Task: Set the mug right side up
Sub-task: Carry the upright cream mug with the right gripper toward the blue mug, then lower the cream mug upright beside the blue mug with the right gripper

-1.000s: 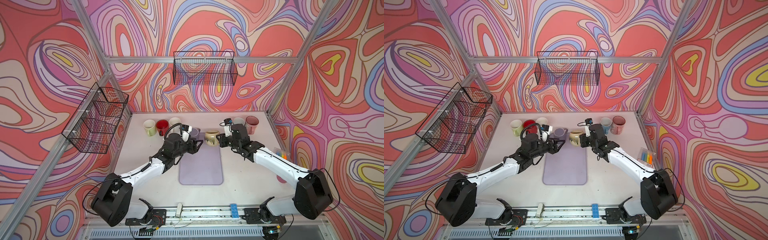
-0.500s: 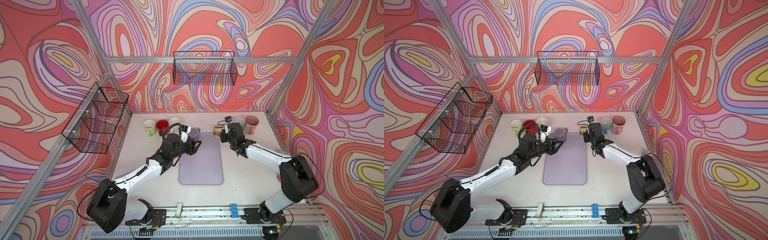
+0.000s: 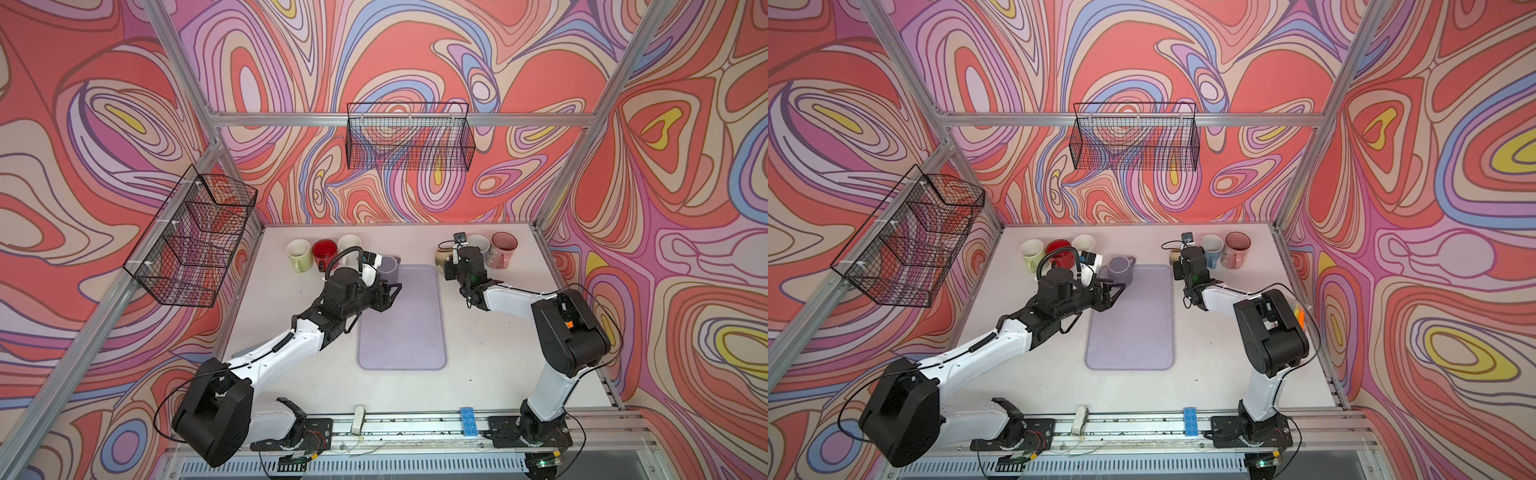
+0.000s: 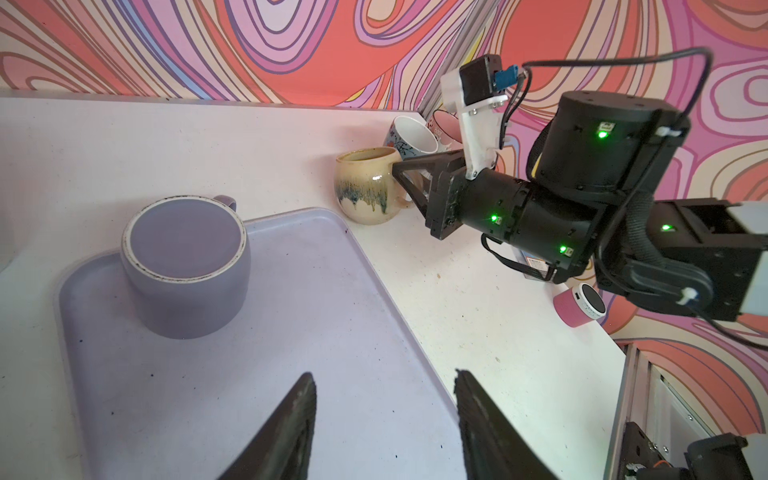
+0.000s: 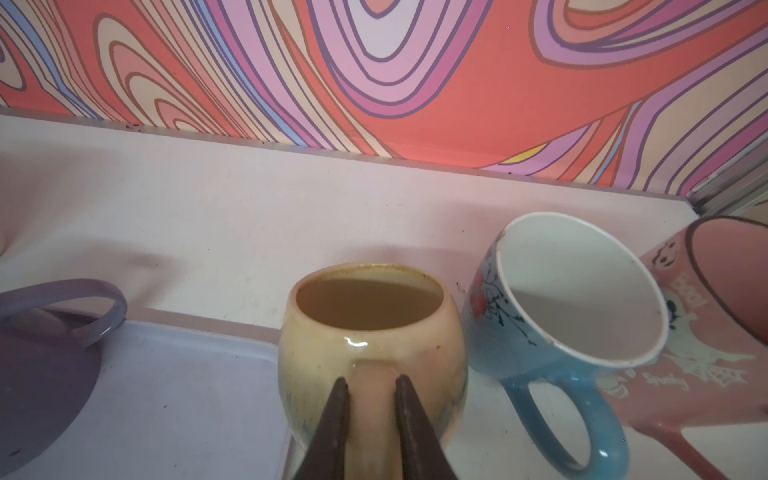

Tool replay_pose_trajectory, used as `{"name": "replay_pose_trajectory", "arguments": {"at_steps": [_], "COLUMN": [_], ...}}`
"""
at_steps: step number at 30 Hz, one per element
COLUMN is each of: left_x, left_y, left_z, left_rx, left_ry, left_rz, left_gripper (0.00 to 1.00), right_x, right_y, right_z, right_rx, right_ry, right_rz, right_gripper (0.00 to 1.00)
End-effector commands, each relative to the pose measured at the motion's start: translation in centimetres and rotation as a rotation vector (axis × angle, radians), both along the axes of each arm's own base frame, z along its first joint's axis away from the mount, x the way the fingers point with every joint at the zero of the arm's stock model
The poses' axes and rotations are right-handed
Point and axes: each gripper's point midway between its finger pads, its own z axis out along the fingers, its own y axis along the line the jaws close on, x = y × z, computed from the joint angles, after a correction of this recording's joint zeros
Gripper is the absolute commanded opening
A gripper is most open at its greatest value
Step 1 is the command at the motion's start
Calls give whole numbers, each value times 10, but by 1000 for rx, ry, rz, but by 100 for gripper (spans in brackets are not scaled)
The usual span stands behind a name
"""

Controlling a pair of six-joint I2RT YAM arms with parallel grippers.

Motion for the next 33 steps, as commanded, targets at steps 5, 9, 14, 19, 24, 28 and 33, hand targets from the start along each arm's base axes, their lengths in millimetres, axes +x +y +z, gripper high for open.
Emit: {"name": "replay_pose_trajectory", "arguments": {"at_steps": [5, 9, 14, 19, 24, 28, 33], "left_x": [3, 2, 2, 2, 1, 0, 0], "left_y": [3, 2, 1, -1, 0, 0, 0], "left_z": [-2, -3, -7, -11, -14, -14, -18], "left_rx": [19, 13, 5, -13, -15, -11, -17], "left_ry": [-5, -3, 4, 12, 16, 13, 21], "left_rz": [6, 2, 0, -2, -2, -1, -1], "left_gripper": [56, 56, 56, 56, 55, 55, 55], "right_x": [14, 7, -4, -16, -31, -37, -43], "right_y": [-1, -5, -8, -8, -7, -3, 0], "right_z": [10, -3, -4, -17, -41, -52, -65], "right_rx": [25, 27, 56, 97, 116, 108, 102], "right_ry": [-78, -47, -19, 33, 75, 97, 124], "right_rz": [-25, -38, -50, -66, -77, -78, -86], "right_gripper": [0, 0, 0, 0, 0, 0, 0]}}
